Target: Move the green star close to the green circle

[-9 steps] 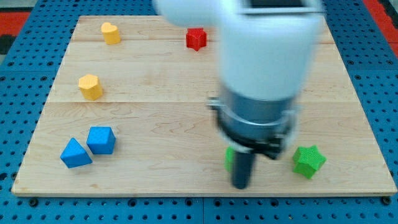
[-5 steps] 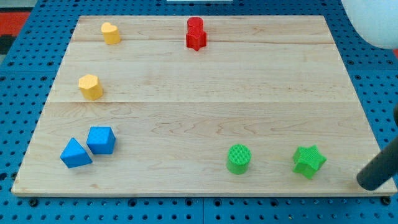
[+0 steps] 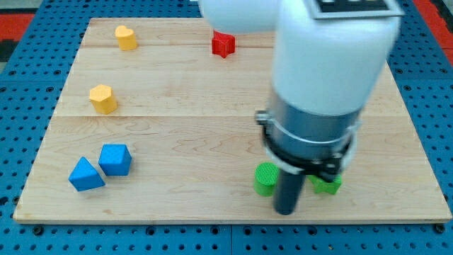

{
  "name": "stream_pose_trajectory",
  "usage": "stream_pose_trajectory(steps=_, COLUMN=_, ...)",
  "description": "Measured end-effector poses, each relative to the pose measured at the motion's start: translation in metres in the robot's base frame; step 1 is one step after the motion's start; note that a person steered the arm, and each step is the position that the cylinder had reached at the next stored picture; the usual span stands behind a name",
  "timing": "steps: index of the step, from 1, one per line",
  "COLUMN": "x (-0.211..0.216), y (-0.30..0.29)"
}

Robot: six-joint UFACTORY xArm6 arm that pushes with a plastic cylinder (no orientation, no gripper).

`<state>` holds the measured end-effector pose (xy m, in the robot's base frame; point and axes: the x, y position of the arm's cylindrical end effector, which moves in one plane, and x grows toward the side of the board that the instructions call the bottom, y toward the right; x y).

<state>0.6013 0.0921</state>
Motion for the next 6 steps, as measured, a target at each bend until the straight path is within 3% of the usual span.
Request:
stream_pose_trajectory(steps=2, x=0.006, y=0.085)
stream_pose_trajectory(steps=3, x=-0.024, y=0.096)
stream_pose_trajectory(steps=4, x=-0.060, y=0.048)
stream_pose_trajectory(steps=5, x=0.008, y=0.071)
stream_pose_trajectory(steps=6, x=0.009, y=0.014)
